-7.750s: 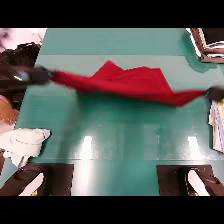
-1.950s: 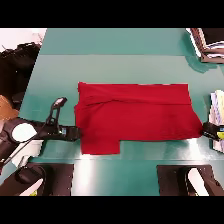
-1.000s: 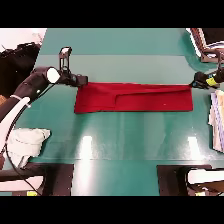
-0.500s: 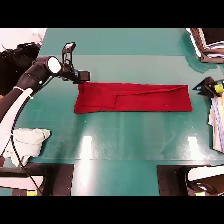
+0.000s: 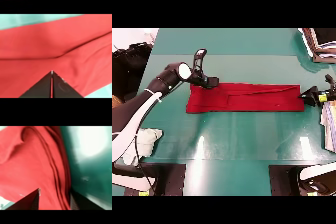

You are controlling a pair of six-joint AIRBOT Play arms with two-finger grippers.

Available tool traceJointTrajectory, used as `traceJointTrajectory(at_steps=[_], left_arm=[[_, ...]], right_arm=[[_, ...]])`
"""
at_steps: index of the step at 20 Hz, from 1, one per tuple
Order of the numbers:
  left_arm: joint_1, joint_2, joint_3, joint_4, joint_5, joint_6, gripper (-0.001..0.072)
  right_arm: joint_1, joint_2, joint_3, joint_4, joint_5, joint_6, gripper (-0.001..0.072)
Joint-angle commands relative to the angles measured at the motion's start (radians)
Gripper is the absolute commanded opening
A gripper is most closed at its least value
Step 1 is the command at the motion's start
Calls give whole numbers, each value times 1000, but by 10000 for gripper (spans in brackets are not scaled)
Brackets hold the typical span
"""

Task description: Fold the shirts.

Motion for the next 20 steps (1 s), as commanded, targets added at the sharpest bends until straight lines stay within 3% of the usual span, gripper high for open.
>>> traceJointTrajectory(at_steps=[1, 3, 4, 9, 14, 20], left_arm=[[-18, -52, 14, -149, 56, 51, 23], [-19, -80, 30, -220, 59, 87, 23], [-19, -91, 37, -248, 60, 108, 23], [-78, -167, 101, -267, 68, 152, 23], [-153, -310, 252, -272, 57, 152, 23], [-193, -380, 354, -292, 55, 152, 23]], right_arm=[[38, -23, -5, 82, -48, -51, 333], [70, -21, 13, 111, -34, -85, 86], [87, -21, 37, 112, -14, -85, 18], [196, 68, 236, 174, 98, -37, 17], [380, 210, 414, 178, 70, 49, 17], [590, 226, 545, 179, 26, 85, 17]])
